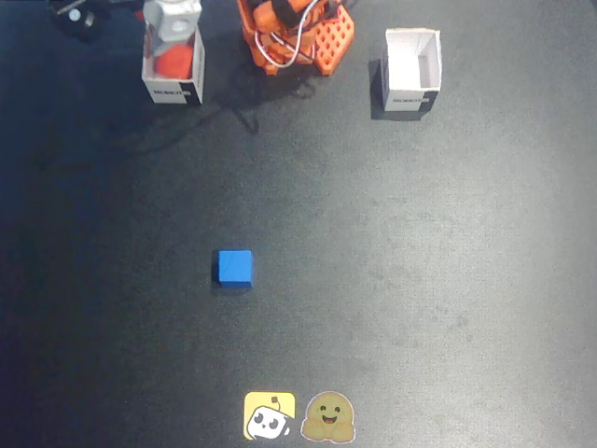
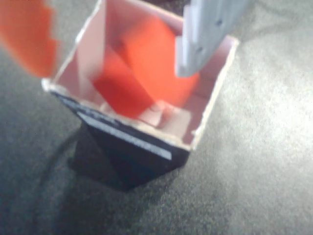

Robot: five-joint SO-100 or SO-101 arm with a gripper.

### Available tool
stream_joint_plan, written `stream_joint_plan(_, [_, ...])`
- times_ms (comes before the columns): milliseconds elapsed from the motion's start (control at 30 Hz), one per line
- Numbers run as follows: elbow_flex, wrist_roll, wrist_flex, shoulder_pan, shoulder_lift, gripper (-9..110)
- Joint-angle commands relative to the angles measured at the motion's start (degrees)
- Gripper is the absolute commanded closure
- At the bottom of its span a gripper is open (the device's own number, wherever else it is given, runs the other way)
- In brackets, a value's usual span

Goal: Put the red cube in the right box and the blue cube in the left box.

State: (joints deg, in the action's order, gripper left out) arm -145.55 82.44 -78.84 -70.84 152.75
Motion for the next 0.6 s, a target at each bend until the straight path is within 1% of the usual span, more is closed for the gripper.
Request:
stream_joint_plan(0, [0.4, -0.6, 0.6, 0.1, 0.6, 83])
stream_joint_plan(133, [0.0, -0.9, 0.9, 0.0, 0.9, 92])
stream_joint_plan(300, [0.8, -2.6, 4.0, 1.2, 0.4, 95])
stream_joint_plan(567, [4.6, -3.0, 8.2, 10.0, -4.3, 101])
